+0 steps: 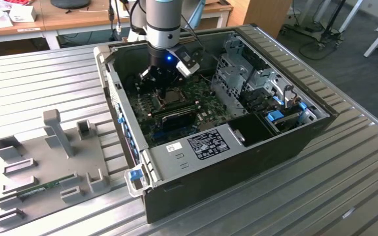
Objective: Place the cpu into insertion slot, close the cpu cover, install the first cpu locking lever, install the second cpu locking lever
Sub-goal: 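Close the cpu cover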
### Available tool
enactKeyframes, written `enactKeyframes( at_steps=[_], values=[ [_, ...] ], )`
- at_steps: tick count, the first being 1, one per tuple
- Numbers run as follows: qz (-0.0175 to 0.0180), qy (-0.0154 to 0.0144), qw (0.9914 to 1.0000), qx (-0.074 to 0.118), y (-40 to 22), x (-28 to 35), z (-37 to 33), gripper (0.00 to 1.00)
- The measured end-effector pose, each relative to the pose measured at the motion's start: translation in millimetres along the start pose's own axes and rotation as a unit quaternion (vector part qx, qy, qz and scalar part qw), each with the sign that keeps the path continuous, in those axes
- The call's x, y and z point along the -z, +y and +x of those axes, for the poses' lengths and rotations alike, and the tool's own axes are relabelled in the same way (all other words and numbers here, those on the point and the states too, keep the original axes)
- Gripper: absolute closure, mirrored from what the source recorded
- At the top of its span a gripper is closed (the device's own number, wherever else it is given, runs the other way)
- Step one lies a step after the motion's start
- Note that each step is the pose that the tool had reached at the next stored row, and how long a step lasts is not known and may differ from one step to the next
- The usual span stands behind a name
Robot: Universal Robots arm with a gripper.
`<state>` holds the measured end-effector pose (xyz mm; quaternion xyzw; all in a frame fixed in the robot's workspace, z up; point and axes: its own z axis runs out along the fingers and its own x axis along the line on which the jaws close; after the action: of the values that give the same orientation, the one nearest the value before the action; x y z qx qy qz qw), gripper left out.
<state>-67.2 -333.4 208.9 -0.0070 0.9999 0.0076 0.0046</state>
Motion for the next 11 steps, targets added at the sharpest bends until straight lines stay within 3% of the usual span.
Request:
enactKeyframes(
  at_steps=[11],
  values=[
    [0.0,0.0,1.0,0.0,-0.1,-5.0,0.1,0.89]
  ],
)
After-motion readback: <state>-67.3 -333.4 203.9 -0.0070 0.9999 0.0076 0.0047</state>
